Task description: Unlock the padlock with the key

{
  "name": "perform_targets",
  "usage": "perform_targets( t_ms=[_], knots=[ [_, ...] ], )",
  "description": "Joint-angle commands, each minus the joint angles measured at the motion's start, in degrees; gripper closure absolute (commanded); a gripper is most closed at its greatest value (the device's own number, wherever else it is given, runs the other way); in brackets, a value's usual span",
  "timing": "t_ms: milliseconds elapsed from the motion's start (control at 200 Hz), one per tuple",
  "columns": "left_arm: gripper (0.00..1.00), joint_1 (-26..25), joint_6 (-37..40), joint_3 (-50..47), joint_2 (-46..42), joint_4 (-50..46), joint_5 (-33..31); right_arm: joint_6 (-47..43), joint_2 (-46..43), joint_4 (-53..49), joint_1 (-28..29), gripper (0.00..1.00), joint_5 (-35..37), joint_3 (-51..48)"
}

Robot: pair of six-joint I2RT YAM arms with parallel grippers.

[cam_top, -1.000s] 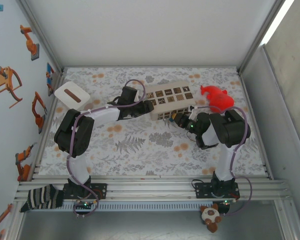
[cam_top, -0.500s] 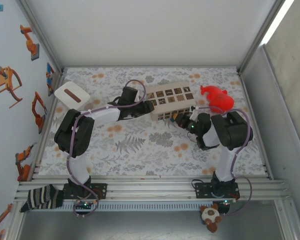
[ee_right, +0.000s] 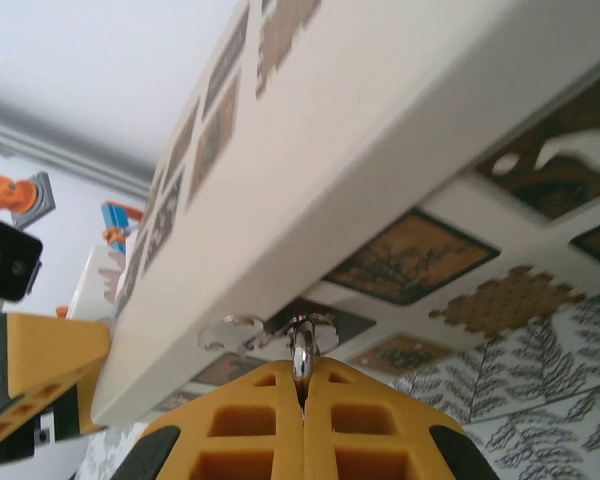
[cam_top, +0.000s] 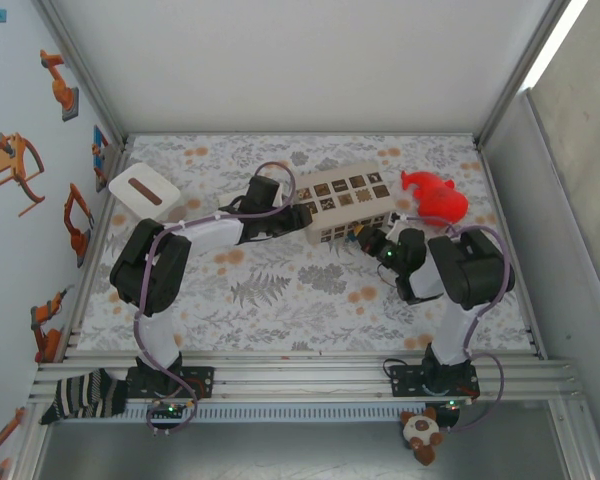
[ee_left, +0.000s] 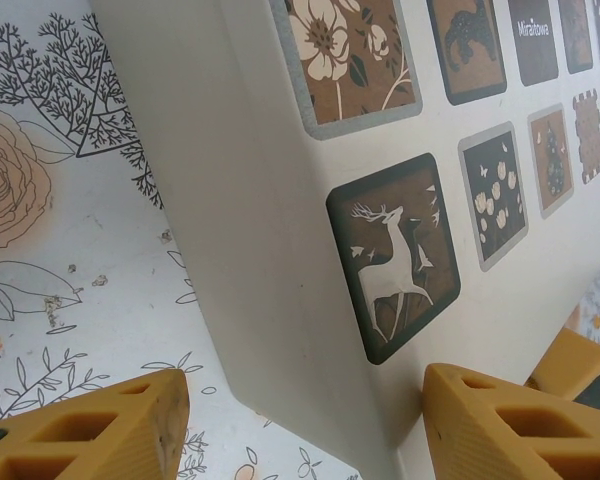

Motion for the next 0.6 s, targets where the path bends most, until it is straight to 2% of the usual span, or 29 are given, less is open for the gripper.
perform_targets(
  t_ms=[0,195,331,466,596],
  knots=[
    [0.38,-0.15,0.91,-2.54,1.24,-7.24,-2.56,0.79,-3.34,5.79,-0.64,1.0,5.38,-0.51],
    [0.38,-0.22,0.05,-2.97,0.68,-4.88,-1.04,-0.06,-5.5,5.21,-1.11,1.0,4.81,-1.54],
    [0.36,-0.07,0.78,-1.91,-2.0,-4.83,0.28,-3.46,-11.7,-2.52,-1.27,1.0,3.33,-4.22],
    [0.3,0.51,2.34,-0.78,-6.68,-5.9,0.34,-8.85,-24.06,-23.25,-1.24,1.0,-0.95,-4.29],
    [0.27,1.14,4.14,-1.13,-11.89,-6.99,-0.54,-16.56,-38.21,-52.85,-0.86,1.0,-4.95,0.07]
  ],
)
